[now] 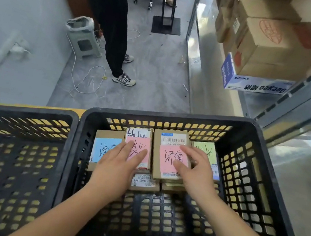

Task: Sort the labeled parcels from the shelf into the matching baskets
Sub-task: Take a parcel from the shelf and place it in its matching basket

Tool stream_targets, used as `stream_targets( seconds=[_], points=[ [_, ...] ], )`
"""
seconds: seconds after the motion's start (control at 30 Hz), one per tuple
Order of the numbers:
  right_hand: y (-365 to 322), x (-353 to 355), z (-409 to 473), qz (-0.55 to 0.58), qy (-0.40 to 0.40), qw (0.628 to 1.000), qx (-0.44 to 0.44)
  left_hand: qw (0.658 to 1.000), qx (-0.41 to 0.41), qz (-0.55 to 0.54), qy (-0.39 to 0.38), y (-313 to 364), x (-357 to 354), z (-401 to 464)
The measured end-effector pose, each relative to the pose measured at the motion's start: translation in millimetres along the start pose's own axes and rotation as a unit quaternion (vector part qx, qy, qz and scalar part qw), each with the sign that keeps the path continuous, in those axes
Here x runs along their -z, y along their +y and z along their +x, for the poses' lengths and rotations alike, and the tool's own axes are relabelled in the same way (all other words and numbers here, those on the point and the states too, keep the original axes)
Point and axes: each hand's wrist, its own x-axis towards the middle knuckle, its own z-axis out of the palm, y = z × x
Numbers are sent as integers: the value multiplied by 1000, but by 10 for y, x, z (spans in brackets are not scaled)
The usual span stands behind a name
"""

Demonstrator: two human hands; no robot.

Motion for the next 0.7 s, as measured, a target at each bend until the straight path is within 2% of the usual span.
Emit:
stream_targets(
  seconds=[0.23, 0.47, 0.7],
  points=[
    [-19, -118, 47, -5, 6, 1000, 11, 1000, 8, 9, 18, 63, -65, -59],
    [-91, -16, -59, -71, -26, 997, 15, 1000, -3, 0, 31, 106, 56, -186],
    [-199, 231, -549, -216, 3, 976, 35, 994, -91, -18, 62, 228, 320, -288]
  ],
)
